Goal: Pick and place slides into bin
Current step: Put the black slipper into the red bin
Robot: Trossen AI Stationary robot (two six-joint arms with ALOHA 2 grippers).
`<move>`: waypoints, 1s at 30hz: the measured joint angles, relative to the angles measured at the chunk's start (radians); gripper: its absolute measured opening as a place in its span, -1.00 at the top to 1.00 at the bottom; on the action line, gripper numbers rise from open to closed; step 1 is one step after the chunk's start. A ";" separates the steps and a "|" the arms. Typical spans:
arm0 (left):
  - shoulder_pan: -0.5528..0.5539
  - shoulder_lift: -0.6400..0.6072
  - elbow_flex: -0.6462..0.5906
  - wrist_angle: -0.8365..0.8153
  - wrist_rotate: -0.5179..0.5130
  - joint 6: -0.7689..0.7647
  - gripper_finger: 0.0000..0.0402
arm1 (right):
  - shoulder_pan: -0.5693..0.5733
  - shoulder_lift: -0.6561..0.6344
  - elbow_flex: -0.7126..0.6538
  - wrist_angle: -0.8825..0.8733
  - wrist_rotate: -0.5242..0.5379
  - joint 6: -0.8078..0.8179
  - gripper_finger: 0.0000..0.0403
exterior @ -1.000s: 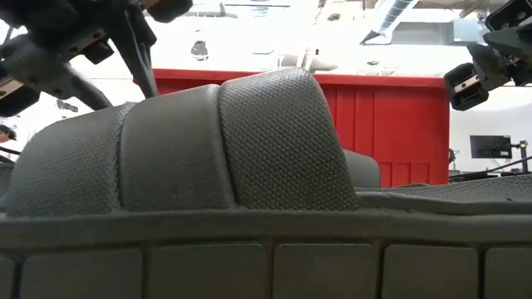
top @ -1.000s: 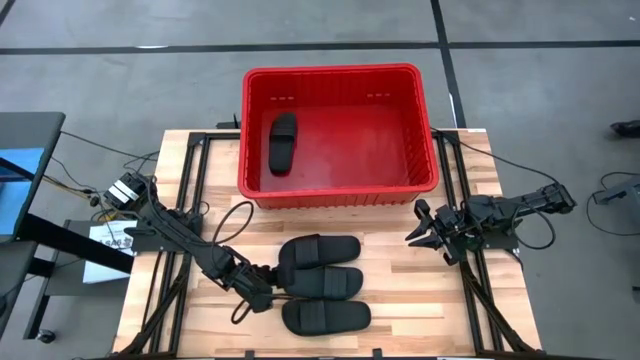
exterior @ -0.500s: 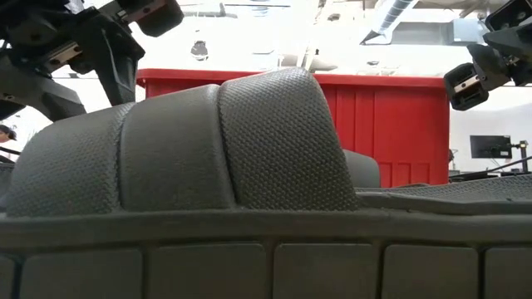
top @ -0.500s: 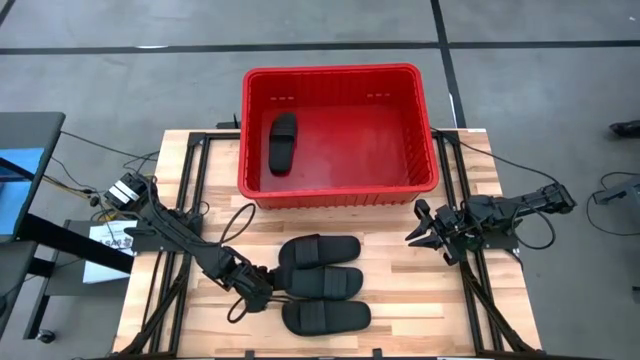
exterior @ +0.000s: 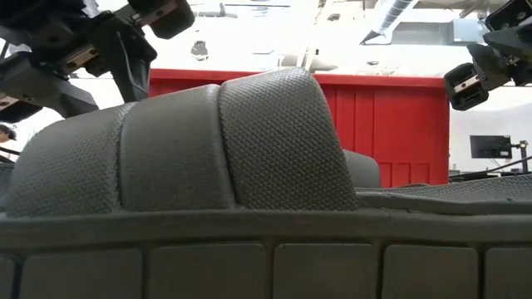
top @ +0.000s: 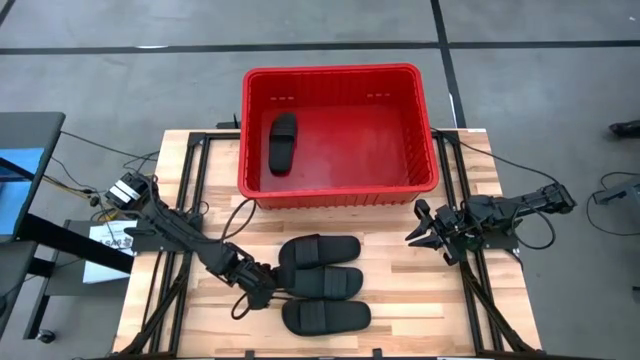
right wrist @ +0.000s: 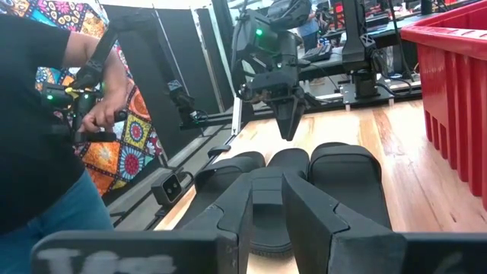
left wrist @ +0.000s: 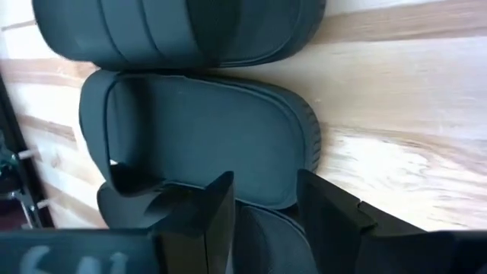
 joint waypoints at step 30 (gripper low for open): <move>0.006 0.131 0.000 0.097 0.049 -0.003 0.33 | 0.000 0.000 0.000 0.000 0.000 0.000 0.68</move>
